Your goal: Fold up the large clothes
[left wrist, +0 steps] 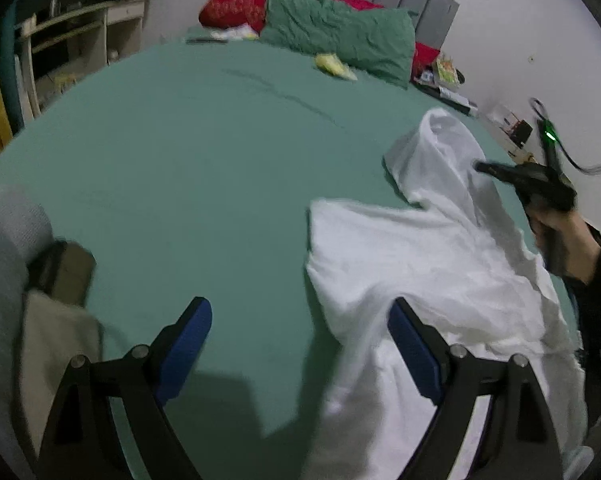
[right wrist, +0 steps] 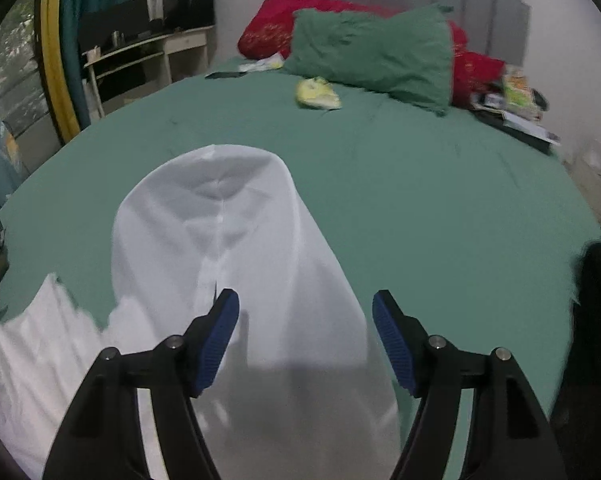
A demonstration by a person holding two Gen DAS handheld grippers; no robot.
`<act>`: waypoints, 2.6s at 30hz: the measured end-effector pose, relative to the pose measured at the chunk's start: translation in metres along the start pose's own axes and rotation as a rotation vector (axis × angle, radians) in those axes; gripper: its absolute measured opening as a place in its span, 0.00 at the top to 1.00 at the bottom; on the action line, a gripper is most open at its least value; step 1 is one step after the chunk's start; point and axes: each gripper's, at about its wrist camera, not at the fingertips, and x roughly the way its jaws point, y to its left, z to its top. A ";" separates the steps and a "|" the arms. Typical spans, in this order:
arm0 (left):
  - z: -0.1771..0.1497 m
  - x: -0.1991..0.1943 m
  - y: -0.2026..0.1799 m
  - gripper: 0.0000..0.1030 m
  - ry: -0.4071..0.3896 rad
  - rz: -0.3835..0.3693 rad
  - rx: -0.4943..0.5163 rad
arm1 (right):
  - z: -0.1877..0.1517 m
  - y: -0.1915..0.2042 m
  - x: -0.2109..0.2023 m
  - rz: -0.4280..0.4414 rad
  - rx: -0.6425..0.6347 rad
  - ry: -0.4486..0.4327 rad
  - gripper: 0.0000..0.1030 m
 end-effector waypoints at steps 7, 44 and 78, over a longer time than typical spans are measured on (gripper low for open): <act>-0.026 0.004 -0.021 0.13 0.052 -0.028 0.012 | -0.005 0.021 0.000 -0.075 -0.163 -0.004 0.97; 0.013 0.110 -0.222 0.13 0.177 -0.193 0.306 | -0.235 0.010 -0.259 0.026 -0.323 -0.231 0.23; -0.004 0.093 -0.165 0.60 0.300 -0.074 0.184 | -0.284 0.101 -0.171 -0.435 -0.792 -0.056 0.79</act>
